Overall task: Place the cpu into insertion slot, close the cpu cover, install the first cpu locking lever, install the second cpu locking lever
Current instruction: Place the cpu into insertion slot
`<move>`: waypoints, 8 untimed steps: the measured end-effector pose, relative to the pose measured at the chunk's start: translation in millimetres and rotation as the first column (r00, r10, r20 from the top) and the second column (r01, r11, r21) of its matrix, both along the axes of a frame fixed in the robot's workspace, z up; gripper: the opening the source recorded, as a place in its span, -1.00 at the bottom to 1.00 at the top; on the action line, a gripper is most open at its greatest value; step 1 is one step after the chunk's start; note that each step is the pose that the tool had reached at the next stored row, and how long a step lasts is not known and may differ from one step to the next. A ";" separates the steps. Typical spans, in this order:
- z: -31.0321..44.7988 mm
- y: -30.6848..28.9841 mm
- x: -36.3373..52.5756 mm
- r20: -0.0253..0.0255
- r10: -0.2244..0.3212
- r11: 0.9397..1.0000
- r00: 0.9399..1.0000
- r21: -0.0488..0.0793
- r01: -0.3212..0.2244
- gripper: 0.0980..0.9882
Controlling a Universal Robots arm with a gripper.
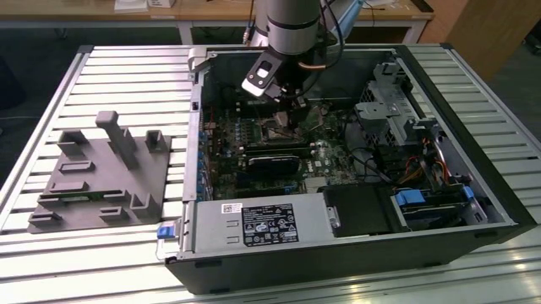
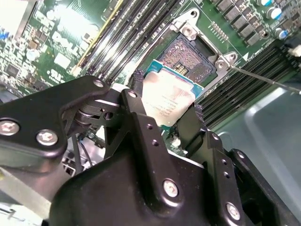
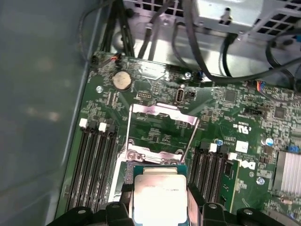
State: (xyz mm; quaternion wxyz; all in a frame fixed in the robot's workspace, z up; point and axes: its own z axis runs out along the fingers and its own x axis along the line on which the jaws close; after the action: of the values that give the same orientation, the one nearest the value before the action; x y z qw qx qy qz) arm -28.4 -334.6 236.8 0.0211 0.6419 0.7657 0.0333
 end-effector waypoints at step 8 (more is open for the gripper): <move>-0.8 0.0 0.0 0.000 -0.094 0.996 0.996 -0.001 0.094 -0.01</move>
State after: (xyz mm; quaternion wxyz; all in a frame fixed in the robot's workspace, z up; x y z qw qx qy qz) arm -28.4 -334.7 235.9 0.0229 0.6772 0.7347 0.0321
